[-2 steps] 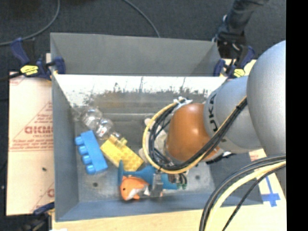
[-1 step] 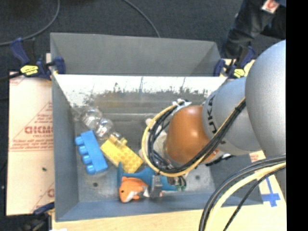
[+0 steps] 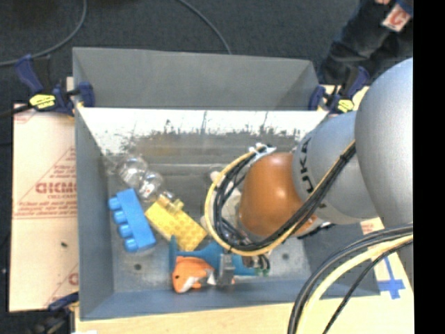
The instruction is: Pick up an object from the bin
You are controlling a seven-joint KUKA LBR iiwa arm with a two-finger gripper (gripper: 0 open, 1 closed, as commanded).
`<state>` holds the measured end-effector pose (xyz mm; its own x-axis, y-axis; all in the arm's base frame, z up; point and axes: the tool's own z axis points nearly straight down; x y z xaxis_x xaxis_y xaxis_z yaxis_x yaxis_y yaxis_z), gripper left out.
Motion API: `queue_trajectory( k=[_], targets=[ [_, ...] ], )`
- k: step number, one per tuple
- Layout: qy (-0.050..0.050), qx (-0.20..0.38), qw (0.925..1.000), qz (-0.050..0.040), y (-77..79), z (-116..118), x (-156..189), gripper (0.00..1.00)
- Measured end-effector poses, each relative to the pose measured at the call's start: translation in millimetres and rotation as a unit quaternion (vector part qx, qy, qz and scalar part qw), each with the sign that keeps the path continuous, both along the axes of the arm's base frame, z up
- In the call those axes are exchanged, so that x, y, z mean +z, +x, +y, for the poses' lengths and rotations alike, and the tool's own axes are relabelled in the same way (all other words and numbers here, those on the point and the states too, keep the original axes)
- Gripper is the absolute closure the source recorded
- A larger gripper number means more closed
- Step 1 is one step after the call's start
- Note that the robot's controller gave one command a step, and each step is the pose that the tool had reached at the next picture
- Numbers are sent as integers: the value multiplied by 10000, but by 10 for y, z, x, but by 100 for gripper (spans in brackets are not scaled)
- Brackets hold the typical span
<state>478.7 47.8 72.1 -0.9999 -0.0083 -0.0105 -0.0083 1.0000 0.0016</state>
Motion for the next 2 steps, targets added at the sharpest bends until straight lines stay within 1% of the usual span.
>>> queue_trajectory(
  k=[1,2],
  targets=[
    [0,48,10000,0,-1,1,0,100],
    [-1,4,10000,-18,-48,45,0,100]
  ],
)
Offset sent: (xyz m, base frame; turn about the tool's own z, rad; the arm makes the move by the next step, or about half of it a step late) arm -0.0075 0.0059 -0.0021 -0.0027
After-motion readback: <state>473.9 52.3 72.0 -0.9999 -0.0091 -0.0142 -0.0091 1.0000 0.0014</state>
